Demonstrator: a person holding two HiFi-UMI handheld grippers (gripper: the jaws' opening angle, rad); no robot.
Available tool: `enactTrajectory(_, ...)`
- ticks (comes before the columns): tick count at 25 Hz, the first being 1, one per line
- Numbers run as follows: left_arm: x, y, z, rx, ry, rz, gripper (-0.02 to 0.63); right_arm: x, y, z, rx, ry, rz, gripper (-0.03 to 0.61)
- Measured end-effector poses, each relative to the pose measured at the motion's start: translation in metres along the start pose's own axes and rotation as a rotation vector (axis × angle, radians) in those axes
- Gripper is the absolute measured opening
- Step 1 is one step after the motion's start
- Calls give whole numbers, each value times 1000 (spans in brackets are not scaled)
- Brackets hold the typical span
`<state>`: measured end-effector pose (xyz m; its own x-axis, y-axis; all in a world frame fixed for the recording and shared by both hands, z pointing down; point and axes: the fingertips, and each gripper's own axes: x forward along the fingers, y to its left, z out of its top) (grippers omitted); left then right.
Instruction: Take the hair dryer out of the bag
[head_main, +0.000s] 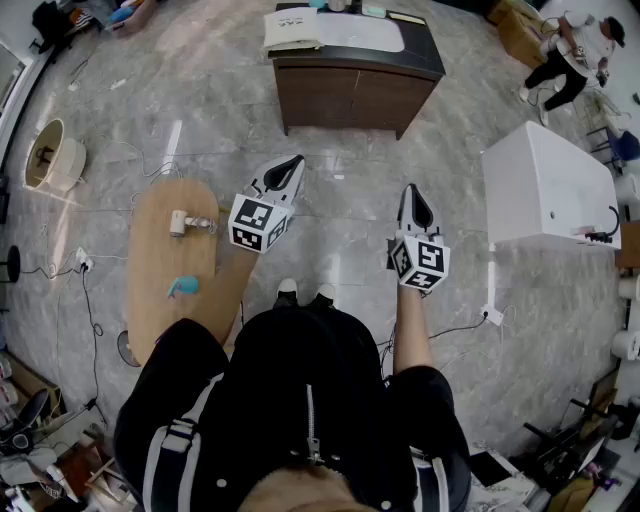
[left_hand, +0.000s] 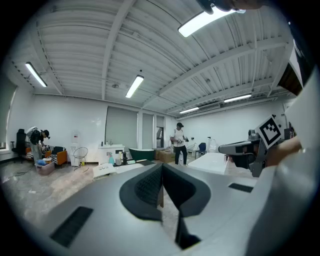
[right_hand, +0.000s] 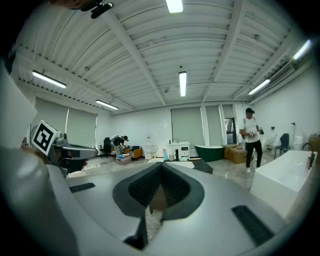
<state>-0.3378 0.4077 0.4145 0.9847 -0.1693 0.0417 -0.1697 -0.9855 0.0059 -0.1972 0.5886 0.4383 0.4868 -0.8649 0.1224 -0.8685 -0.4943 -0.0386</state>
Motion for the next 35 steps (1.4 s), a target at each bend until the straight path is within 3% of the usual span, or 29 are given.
enactTrajectory(9,-10,4,-6,-9,21,1,25,1,6,-1,9,4,23,2)
enactTrajectory(12,-10,5,-5,-15,18,3,39,3,9,-2,1,10,41,28)
enactTrajectory(15,-11,7,-7,-26,24,4,153,4,12,-3,2,5,55,81)
enactTrajectory(21,-12,10,-7,-39,16,35,276,8,12,-3,-1,2,88,234)
enactTrajectory(35,-17,13,-13,-44,25,144,276,29,6,-12,-16,26,168,251)
